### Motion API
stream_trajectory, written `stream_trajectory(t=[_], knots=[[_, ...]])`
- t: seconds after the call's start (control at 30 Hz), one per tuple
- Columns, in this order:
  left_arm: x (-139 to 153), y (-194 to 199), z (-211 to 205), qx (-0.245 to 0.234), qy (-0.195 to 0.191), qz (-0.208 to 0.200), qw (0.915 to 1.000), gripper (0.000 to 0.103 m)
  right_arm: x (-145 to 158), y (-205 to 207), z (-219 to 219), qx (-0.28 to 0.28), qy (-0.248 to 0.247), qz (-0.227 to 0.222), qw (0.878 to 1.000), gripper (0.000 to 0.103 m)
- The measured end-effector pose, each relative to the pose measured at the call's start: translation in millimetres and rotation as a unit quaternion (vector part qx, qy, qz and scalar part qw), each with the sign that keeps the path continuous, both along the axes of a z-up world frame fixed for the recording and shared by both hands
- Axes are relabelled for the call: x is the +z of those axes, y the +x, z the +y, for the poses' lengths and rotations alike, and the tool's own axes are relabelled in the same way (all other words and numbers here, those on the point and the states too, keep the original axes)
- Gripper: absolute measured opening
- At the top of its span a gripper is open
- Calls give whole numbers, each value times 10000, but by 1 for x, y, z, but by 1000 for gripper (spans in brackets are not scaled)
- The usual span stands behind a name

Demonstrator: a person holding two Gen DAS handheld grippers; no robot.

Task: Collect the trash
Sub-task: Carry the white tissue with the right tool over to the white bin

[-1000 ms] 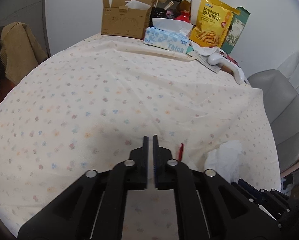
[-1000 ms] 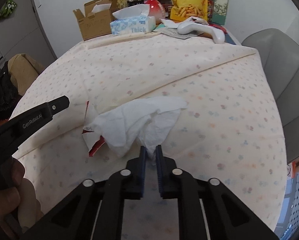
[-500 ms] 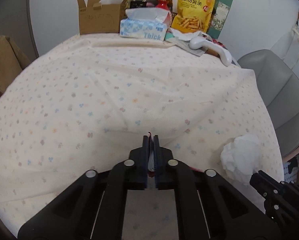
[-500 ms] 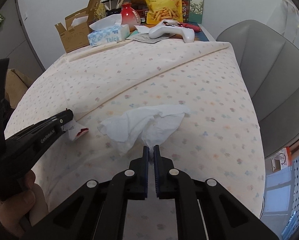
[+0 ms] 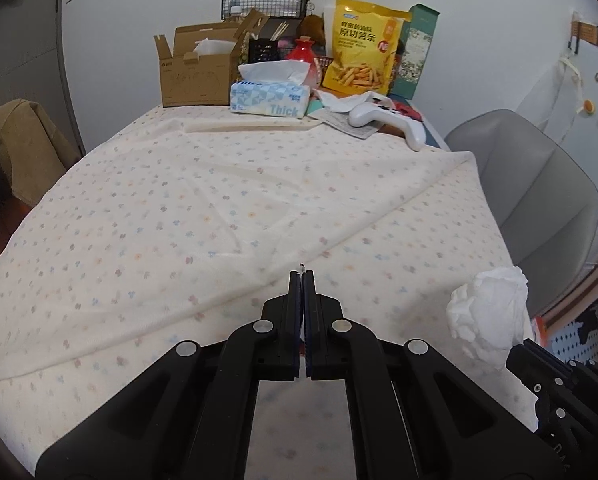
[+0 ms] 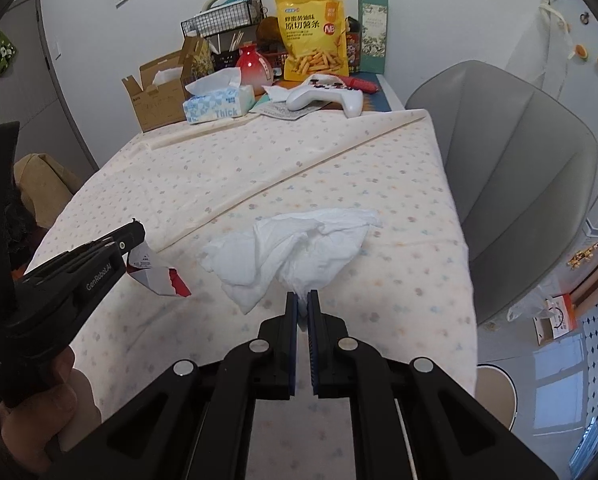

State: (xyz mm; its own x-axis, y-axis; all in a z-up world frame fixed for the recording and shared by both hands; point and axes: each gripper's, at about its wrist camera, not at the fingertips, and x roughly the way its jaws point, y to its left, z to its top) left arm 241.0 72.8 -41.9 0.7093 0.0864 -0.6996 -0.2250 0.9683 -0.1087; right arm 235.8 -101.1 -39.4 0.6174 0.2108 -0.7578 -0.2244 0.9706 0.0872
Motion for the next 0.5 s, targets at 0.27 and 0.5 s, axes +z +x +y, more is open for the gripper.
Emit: stream_trajectory(t=[0.27,0.5], knots=[[11,-26,-49,-370,79,-157,9992,3,16,-37,-42,-309,-14,-222,9993,6],[18,-36,-101,-831,148,-249,9961,3,24,-60,-94,-807,-5,-335,9962,6]])
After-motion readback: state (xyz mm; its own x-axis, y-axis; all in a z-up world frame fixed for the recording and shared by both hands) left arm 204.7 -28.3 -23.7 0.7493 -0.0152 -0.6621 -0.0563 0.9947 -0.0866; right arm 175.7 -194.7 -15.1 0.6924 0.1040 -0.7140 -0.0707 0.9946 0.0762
